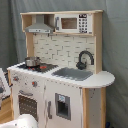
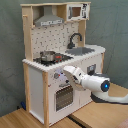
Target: Play with the kitchen
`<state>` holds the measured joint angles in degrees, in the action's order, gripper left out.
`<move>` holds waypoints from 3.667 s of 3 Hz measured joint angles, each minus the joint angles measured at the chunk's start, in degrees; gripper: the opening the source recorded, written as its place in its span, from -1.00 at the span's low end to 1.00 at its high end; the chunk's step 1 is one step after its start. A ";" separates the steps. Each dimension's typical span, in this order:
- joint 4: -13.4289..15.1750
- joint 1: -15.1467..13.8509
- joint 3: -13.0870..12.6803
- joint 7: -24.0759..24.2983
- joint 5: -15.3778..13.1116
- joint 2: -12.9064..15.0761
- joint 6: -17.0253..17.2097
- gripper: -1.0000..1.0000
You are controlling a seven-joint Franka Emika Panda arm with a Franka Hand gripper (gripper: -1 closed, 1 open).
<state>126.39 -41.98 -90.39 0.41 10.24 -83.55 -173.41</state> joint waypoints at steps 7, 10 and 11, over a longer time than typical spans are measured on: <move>15.29 20.91 1.28 -26.35 -2.19 -2.00 5.83 1.00; 19.52 21.02 1.38 -45.11 -2.70 -1.69 4.13 1.00; 21.42 21.20 1.95 -50.71 -2.70 -1.69 2.97 1.00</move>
<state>147.81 -20.78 -88.44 -50.30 7.54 -85.24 -170.44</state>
